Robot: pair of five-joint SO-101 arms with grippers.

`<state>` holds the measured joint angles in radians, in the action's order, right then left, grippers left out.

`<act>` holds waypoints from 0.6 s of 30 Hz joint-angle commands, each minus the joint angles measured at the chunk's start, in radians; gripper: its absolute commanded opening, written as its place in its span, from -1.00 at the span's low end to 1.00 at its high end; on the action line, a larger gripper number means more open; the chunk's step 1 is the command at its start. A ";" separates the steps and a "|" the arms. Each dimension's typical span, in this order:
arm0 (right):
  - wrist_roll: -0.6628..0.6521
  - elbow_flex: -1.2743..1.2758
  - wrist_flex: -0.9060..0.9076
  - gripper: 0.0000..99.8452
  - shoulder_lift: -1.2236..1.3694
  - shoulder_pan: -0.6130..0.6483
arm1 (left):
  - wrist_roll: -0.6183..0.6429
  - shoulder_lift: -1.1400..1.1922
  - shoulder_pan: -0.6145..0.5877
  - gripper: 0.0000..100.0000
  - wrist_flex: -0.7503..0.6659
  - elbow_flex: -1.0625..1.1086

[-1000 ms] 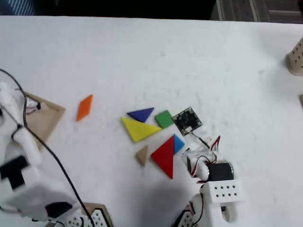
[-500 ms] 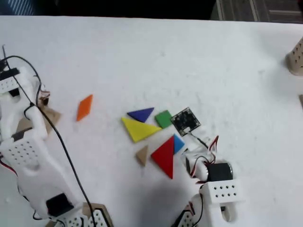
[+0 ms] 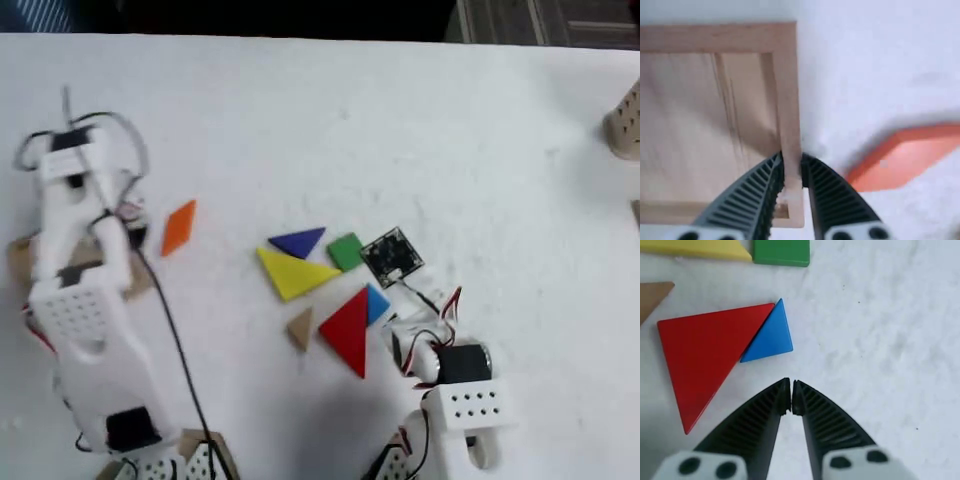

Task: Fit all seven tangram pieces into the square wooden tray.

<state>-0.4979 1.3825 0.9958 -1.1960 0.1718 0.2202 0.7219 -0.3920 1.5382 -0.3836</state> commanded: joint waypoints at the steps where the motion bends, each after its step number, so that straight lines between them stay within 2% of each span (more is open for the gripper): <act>1: -0.014 -0.003 -0.022 -0.96 -0.024 0.002 | -0.018 -0.070 0.188 -0.96 0.028 -0.009; 7: -0.014 -0.003 -0.022 -0.96 -0.025 0.002 | -0.068 -0.025 0.364 -0.96 0.026 -0.008; 15: -0.054 -0.002 -0.022 -0.96 -0.022 0.008 | -0.066 0.031 0.455 -0.96 -0.015 -0.011; 18: -0.055 -0.002 -0.022 -0.96 -0.021 0.010 | -0.014 0.033 0.518 -0.96 -0.008 -0.009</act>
<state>-0.5347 1.3886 0.9958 -1.1960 0.1718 0.1665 0.7526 0.0100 1.5474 -0.3851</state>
